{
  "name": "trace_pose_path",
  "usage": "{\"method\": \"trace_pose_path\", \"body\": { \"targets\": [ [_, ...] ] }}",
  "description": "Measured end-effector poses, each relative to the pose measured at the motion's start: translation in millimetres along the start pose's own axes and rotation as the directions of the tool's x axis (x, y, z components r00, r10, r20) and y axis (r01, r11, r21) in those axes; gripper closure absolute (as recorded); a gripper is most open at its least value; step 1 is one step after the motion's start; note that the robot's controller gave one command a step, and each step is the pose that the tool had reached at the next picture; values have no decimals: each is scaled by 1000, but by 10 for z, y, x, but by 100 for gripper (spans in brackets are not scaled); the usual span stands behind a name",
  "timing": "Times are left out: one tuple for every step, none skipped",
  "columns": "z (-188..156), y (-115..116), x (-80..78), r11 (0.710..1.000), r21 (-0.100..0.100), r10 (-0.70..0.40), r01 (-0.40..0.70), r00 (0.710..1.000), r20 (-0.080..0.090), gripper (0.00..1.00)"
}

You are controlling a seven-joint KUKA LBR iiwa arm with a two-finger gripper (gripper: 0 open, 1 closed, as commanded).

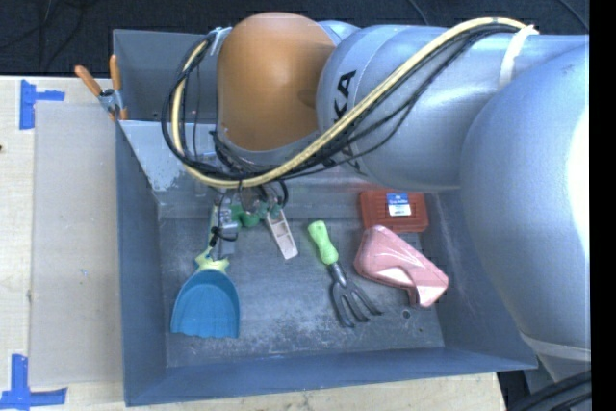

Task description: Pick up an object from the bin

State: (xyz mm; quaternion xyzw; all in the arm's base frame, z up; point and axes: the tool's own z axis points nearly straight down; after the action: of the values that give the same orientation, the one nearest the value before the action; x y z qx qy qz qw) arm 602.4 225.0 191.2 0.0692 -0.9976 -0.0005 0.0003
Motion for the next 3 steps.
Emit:
{"method": "trace_pose_path", "body": {
  "targets": [
    [350,109,157,971,0,-239,239,971,-1,0],
    [529,123,221,931,-1,-365,365,931,-4,0],
    [424,88,132,989,-1,-149,149,989,-1,0]
  ]
}}
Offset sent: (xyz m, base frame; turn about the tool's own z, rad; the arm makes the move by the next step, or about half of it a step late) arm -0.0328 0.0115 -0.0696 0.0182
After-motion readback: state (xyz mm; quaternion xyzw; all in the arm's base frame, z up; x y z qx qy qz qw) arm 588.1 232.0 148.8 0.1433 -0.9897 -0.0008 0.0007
